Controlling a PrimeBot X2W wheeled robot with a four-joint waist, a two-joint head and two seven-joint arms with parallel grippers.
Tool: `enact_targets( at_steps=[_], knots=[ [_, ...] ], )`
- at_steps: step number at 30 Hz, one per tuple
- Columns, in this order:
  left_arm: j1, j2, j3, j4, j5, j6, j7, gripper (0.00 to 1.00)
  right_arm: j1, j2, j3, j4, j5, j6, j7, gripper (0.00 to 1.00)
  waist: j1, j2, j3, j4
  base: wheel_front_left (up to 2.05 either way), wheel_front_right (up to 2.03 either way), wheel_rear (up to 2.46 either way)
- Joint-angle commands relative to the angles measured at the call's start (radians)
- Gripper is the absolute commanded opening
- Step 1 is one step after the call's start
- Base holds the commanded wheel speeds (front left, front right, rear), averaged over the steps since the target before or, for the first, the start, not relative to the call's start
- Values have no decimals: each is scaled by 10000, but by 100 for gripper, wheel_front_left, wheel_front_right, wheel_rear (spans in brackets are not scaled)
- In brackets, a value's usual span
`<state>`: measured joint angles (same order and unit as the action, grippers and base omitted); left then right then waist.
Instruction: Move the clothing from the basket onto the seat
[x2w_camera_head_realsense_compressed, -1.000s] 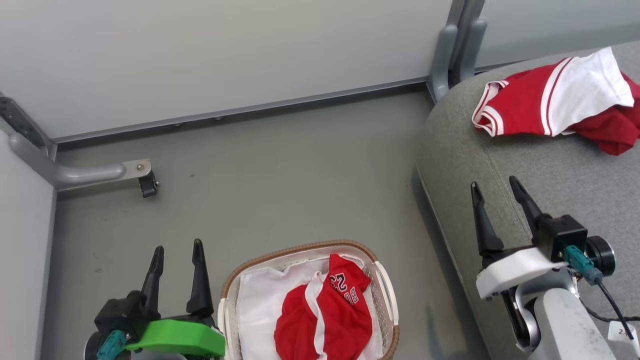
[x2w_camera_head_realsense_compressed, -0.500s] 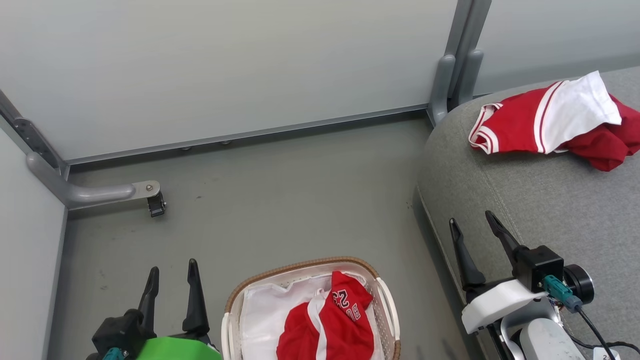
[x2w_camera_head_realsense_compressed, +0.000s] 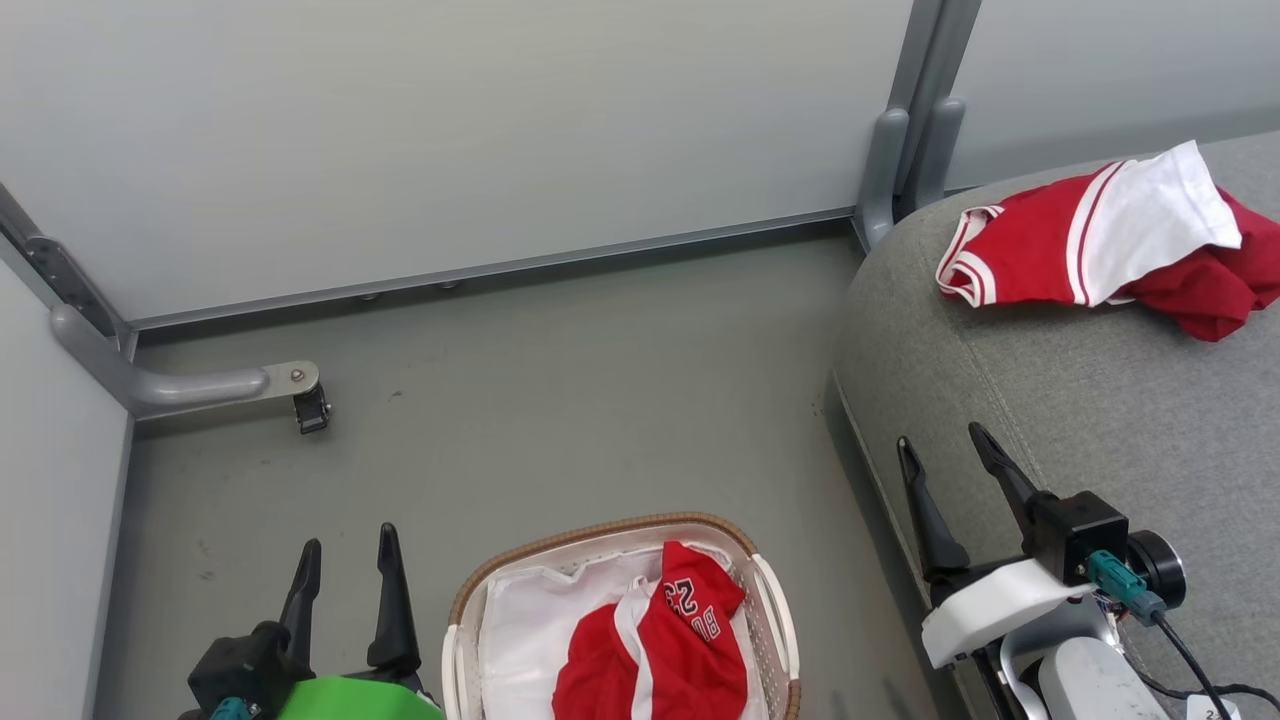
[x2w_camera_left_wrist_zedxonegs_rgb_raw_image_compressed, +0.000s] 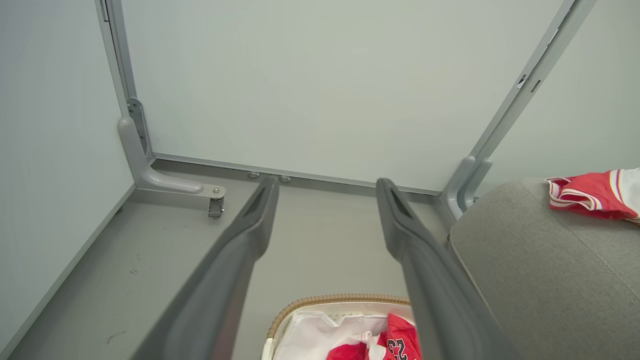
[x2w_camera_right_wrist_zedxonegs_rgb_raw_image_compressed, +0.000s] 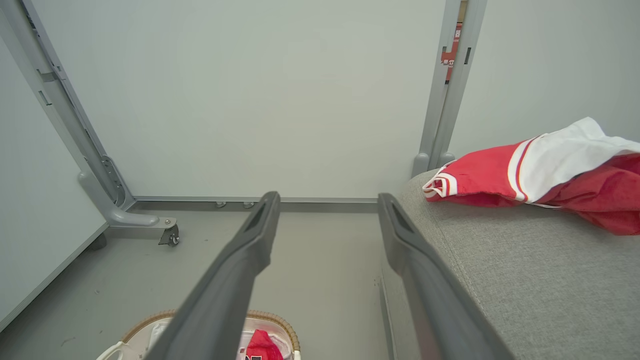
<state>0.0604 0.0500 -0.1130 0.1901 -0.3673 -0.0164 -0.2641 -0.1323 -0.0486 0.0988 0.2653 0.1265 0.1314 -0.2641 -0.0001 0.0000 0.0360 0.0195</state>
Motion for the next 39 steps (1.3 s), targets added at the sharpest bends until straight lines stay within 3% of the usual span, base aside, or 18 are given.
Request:
enact_targets(
  at_steps=[1,14,22,33,39],
  knots=[
    [-30,10,10,-9,-2,-5,-5,100,118,-35,0,12,53,-14,-5,100,1,0,20,-3,0,0,0],
    [-293,10,-107,68,186,0,-5,100,-167,-39,-142,-5,48,-14,-5,100,1,0,351,-75,0,0,0],
    [-1174,8,-947,518,931,-193,-6,100,-558,-34,-802,-421,-270,-14,-6,100,1,0,1157,-180,0,0,0],
    [-4256,22,-2971,3539,1323,-190,-5,100,-1658,-34,-1354,-1123,-618,-14,-6,100,1,0,3339,-692,0,0,0],
    [-5487,31,-4022,5484,802,-400,8,100,-2241,-30,-1271,-1501,-716,-14,-4,100,1,0,4577,-1104,0,0,0]
  ],
)
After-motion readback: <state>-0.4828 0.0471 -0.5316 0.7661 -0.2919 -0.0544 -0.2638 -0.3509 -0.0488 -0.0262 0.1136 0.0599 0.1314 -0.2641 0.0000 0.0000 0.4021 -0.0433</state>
